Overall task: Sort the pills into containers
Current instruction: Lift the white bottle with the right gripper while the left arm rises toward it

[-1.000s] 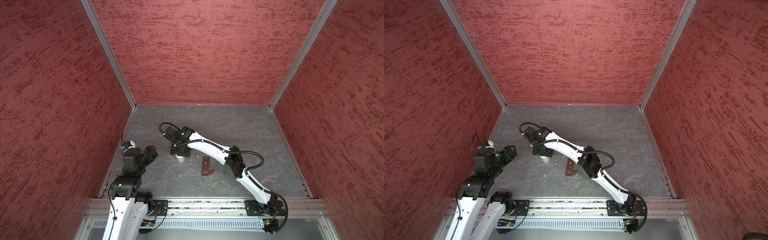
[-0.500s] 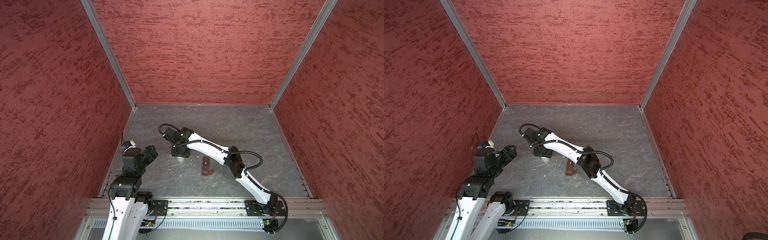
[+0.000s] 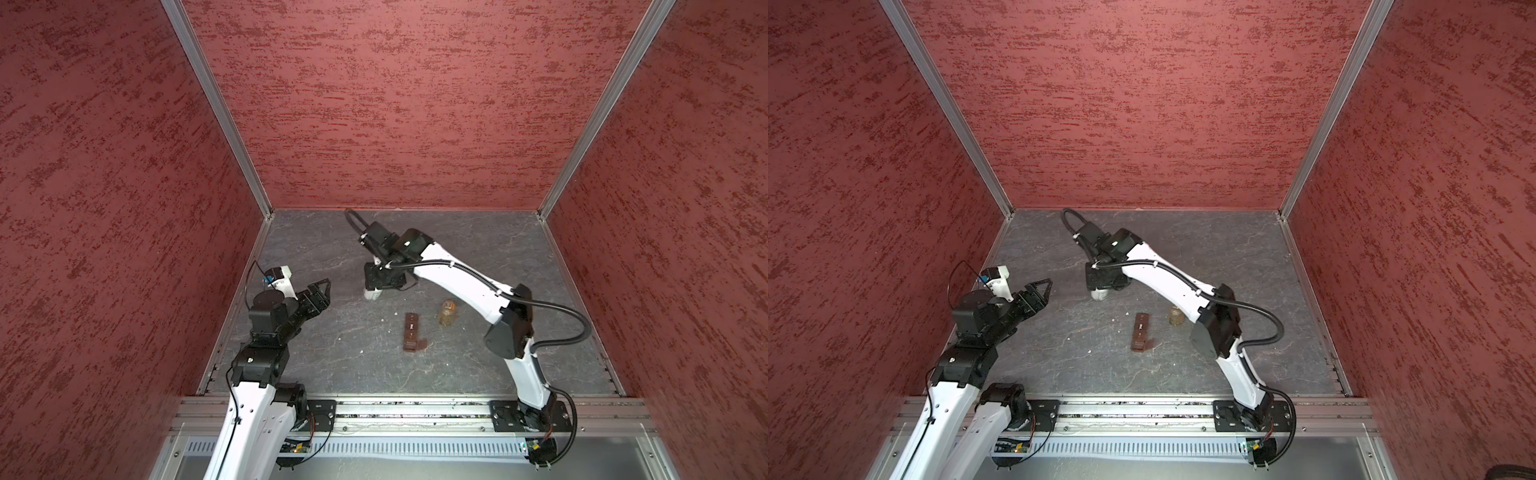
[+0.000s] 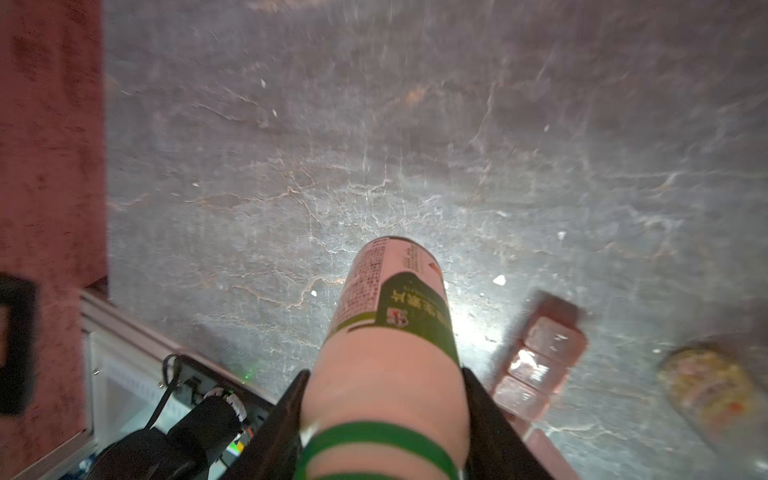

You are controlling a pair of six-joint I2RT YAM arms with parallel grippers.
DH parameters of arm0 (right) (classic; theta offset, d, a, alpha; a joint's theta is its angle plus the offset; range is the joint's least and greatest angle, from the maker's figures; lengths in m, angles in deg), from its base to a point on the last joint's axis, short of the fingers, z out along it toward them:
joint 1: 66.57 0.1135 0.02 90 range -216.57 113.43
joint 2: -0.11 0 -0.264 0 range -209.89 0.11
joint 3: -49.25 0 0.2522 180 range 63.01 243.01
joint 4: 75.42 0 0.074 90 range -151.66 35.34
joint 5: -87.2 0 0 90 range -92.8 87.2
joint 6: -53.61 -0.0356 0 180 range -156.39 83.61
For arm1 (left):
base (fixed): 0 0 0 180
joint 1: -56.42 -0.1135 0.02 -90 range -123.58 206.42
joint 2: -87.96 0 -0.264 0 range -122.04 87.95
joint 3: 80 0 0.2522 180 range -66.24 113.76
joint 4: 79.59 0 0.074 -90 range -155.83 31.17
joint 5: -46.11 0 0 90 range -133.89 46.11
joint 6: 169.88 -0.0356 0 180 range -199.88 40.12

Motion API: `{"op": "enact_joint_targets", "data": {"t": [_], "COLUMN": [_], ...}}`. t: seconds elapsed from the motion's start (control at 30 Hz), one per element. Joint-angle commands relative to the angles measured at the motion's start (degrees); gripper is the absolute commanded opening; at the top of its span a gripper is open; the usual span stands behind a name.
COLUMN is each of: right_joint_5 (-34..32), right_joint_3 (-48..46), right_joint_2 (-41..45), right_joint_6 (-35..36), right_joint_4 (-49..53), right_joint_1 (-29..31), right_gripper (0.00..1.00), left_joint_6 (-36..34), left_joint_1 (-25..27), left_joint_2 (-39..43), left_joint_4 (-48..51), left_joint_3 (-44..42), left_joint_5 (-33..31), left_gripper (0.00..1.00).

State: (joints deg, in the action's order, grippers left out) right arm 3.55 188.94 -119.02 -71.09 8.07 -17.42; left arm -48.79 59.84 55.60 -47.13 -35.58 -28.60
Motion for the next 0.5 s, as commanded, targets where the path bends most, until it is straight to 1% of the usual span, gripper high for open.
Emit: {"op": "enact_joint_targets", "data": {"t": [0.0,0.1,0.17,0.27,0.37,0.47], "right_joint_5": [7.56,12.54,15.48,19.64,24.12,27.96], "right_joint_3": [-2.43,-2.57,-2.95,-2.93,-2.52,-3.37], "right_joint_2": [5.64,8.02,8.86,8.70,7.75,7.75], "right_joint_6": [13.86,20.07,22.73,26.46,29.47,30.09], "right_joint_4": [-2.89,-1.72,-1.64,-0.86,1.03,1.33], "right_joint_1": [-4.82,-9.65,-12.83,-16.90,-19.81,-22.35], "right_gripper": [0.40,0.42,0.43,0.43,0.41,0.40], "left_joint_6": [-5.19,-11.99,-16.19,-23.84,-30.58,-33.23], "left_joint_1": [2.84,7.99,11.44,17.13,19.23,19.14], "left_joint_2": [-3.17,-9.37,-13.64,-20.47,-27.50,-33.94], "left_joint_4": [-17.32,-26.34,-31.71,-39.11,-43.23,-50.77], "left_joint_3": [0.30,0.49,1.19,2.71,5.78,7.67], "left_joint_5": [6.87,8.33,9.53,11.14,15.30,18.27], "left_gripper": [0.81,0.81,0.83,0.90,0.93,0.97]}}
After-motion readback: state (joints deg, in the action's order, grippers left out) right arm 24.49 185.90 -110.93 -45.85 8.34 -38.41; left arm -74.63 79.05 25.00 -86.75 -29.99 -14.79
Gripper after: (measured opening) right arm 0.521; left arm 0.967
